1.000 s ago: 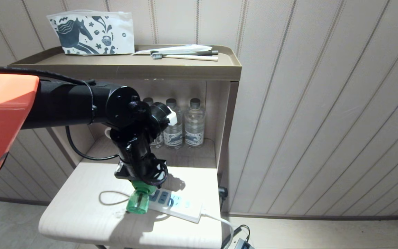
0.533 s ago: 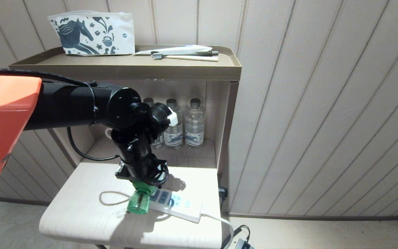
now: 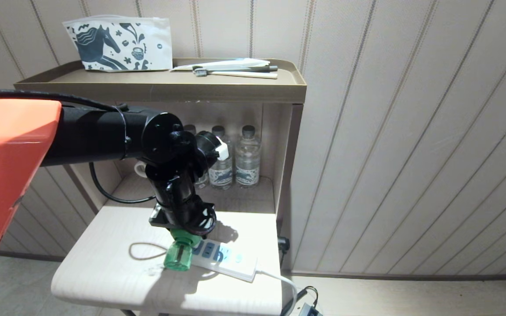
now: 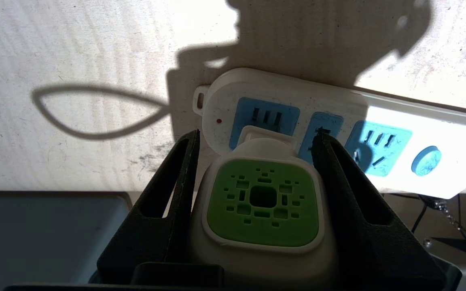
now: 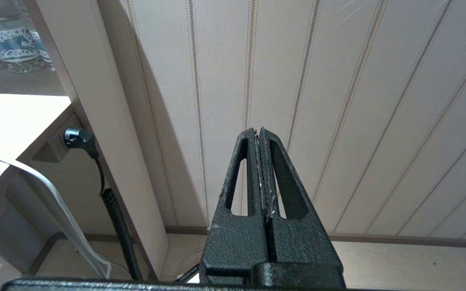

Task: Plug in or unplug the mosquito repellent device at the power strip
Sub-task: Insert the plug into the socket

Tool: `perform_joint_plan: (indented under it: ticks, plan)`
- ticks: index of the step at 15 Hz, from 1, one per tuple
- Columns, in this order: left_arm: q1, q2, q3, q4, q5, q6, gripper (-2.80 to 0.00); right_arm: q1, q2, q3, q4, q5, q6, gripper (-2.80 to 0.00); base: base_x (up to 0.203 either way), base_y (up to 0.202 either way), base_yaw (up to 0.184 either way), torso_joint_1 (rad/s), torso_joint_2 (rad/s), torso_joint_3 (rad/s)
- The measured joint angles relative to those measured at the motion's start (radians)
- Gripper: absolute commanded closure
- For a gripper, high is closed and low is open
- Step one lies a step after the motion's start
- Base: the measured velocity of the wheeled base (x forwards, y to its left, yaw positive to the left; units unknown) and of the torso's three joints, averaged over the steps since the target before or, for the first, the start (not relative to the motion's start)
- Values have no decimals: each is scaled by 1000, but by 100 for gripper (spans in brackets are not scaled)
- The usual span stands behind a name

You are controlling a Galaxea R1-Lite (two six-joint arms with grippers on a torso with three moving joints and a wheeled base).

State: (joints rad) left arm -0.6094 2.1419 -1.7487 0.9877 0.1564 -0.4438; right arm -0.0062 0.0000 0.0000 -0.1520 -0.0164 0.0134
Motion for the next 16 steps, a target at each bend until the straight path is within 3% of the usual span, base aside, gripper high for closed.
perform_joint_plan:
  ticks: [16]
  plan:
    - [-40,52,0,-18,-5,-19,0,0,0,0,0,0,0,0,0,0,0,0,0,0]
